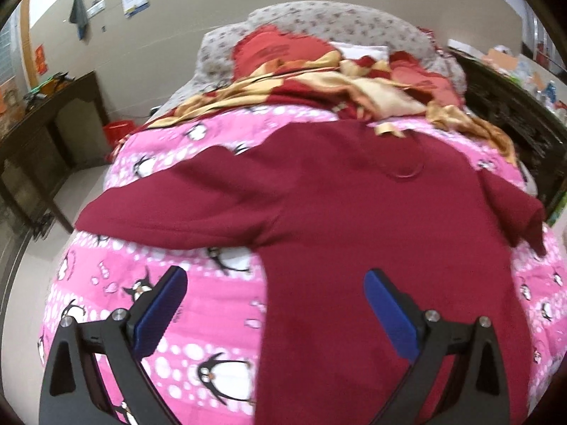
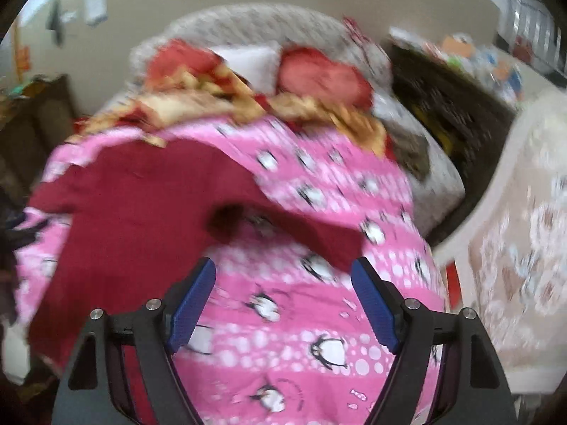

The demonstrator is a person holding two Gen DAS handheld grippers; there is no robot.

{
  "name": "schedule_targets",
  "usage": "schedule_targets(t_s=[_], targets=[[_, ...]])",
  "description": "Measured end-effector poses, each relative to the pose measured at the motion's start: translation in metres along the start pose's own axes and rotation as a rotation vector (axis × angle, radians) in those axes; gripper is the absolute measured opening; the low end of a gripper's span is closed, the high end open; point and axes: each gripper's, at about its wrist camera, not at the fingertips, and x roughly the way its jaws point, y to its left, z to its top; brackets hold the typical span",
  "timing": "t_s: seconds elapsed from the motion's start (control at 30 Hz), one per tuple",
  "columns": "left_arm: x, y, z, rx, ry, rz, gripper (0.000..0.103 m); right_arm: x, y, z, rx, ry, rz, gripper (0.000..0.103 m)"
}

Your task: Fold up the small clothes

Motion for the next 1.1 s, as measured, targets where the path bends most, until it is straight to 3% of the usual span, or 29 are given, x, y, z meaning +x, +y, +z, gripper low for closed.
schedule_targets(t_s=[0.1,0.2,0.5,0.8,1.1], targets=[[-0.009,-0.01,0.003,0.013,-0.024,-0.025,0.102,-0.027,0.012,0.015,0.005,-0.046,0.091,0.095],[-0.015,-0.016,0.004,0.013,-0.035,-0.037,0.102,-0.027,0.034,0.021,0.005,-0.087,0.141,0.095],[-0.02,-0.015,0.003,0.013,-0.048,-0.031,0.102,0.065,0.13,0.011,-0.029,-0.009,0.223,0.095],[-0.008,-0.002,0.004,-0.036,-0.033,-0.035,0.102,0.11,0.192,0.017,-0.082,-0.018,0.188,0.095],[0.014,0.006,0.004,-0.07,0.003,-0.037,0.102,0.146,0.201,0.023,-0.032,-0.003,0.126,0.095]])
